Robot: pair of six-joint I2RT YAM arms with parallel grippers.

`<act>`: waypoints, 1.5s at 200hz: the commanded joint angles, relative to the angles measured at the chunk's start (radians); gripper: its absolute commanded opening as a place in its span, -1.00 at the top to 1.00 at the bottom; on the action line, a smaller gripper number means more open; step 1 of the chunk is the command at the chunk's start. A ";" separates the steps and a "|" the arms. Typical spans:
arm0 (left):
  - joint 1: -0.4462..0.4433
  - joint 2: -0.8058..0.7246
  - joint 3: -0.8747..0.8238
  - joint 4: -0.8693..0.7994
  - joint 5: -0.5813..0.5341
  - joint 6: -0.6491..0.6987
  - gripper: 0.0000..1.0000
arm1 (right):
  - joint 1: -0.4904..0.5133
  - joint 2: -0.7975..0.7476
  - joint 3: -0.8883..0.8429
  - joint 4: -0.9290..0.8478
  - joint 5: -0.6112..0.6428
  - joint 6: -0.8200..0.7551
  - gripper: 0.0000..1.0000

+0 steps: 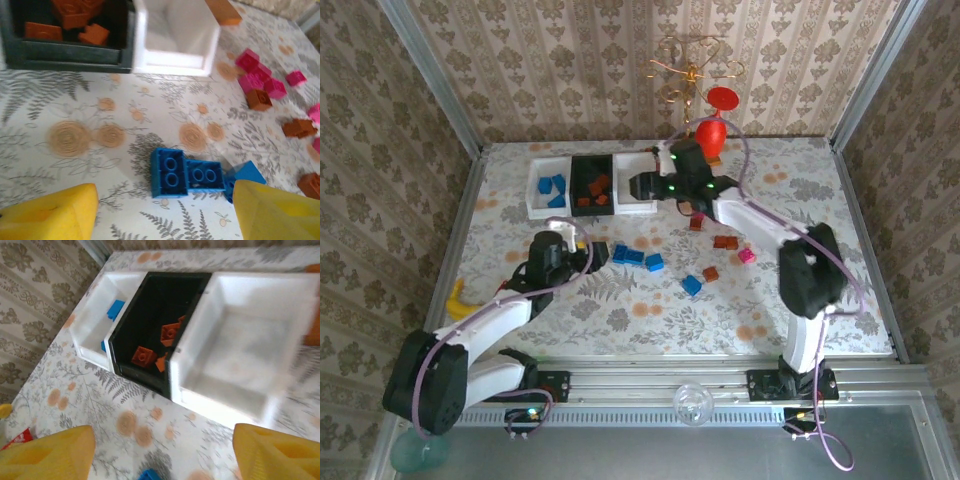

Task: Sort the legos into containers by color
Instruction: Move the lego to the center of the table, then pick up the lego from the center of the table.

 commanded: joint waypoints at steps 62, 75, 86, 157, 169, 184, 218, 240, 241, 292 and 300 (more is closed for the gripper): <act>-0.135 0.200 0.087 -0.140 -0.118 0.160 -0.47 | -0.004 -0.401 -0.487 -0.032 0.174 -0.030 -0.71; -0.148 0.237 0.102 -0.133 -0.120 0.168 -0.48 | -0.004 -0.407 -0.513 -0.033 0.185 -0.035 -0.72; -0.154 0.273 0.119 -0.130 -0.125 0.170 -0.48 | -0.004 -0.444 -0.527 -0.030 0.186 -0.040 -0.73; -0.161 0.474 0.262 -0.154 -0.181 0.188 -0.41 | -0.006 -0.448 -0.566 -0.003 0.178 -0.049 -0.75; -0.161 0.495 0.279 -0.156 -0.186 0.190 -0.37 | -0.007 -0.452 -0.571 -0.001 0.181 -0.051 -0.76; -0.161 0.521 0.297 -0.156 -0.188 0.190 -0.33 | -0.009 -0.455 -0.574 0.000 0.180 -0.054 -0.76; -0.161 0.571 0.334 -0.150 -0.198 0.183 -0.20 | -0.013 -0.457 -0.582 0.005 0.176 -0.053 -0.77; -0.161 0.580 0.345 -0.157 -0.196 0.180 -0.10 | -0.016 -0.462 -0.583 0.005 0.176 -0.055 -0.77; -0.161 0.580 0.345 -0.156 -0.195 0.180 -0.10 | -0.016 -0.463 -0.583 0.004 0.177 -0.055 -0.77; -0.161 0.504 0.282 -0.120 -0.174 0.157 -0.17 | -0.021 -0.454 -0.586 0.012 0.169 -0.050 -0.78; -0.161 0.506 0.282 -0.128 -0.187 0.163 -0.17 | -0.021 -0.450 -0.586 0.015 0.167 -0.050 -0.78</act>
